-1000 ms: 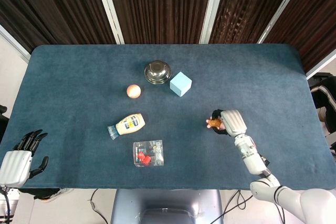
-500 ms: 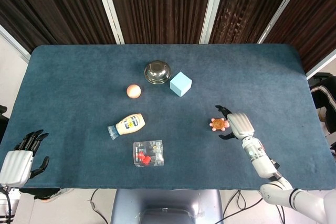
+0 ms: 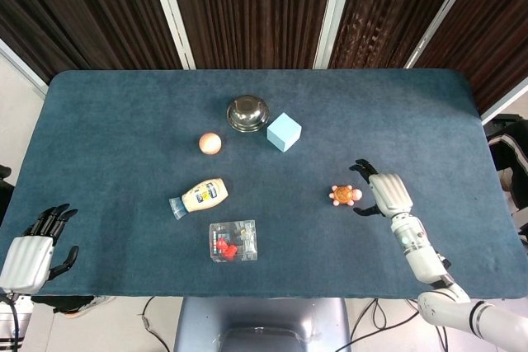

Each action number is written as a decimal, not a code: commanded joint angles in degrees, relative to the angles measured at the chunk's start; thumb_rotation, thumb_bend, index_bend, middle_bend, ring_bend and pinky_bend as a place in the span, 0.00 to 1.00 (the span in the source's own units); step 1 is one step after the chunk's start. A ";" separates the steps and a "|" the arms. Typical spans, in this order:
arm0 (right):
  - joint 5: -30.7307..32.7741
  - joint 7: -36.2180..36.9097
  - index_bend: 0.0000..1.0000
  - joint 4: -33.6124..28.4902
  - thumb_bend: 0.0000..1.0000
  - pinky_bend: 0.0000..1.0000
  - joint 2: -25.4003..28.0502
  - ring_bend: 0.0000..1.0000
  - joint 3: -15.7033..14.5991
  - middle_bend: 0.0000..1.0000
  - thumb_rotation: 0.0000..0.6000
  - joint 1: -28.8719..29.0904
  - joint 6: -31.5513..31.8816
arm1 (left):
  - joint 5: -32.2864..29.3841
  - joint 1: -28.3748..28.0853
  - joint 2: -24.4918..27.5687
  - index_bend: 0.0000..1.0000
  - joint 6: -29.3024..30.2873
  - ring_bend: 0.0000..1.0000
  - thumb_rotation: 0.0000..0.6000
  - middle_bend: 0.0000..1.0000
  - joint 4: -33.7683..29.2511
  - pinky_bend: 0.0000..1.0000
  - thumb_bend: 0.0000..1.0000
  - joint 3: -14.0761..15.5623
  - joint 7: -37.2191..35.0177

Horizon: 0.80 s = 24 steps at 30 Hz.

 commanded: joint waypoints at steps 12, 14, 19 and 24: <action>-1.45 5.98 0.46 12.24 0.03 0.88 -8.97 0.92 -0.62 0.31 1.00 3.32 -4.95 | -0.19 0.04 -0.01 0.18 -0.01 0.12 1.00 0.12 0.14 0.37 0.38 -0.01 -0.19; -1.75 6.44 0.48 13.72 0.03 0.89 -10.30 0.92 -0.68 0.32 1.00 3.48 -4.77 | -0.18 0.04 -0.03 0.18 0.02 0.12 1.00 0.12 0.18 0.37 0.38 -0.02 -0.21; -3.09 8.78 0.58 16.79 0.10 0.92 -12.62 0.95 -0.96 0.41 1.00 3.55 -3.78 | -0.26 0.09 -0.03 0.18 0.11 0.12 1.00 0.12 0.22 0.37 0.38 -0.06 -0.35; -4.88 11.24 0.75 19.79 0.60 0.95 -14.37 0.98 -1.38 0.57 1.00 3.29 -1.78 | -0.28 0.06 -0.05 0.18 0.07 0.12 1.00 0.12 0.24 0.37 0.38 -0.07 -0.33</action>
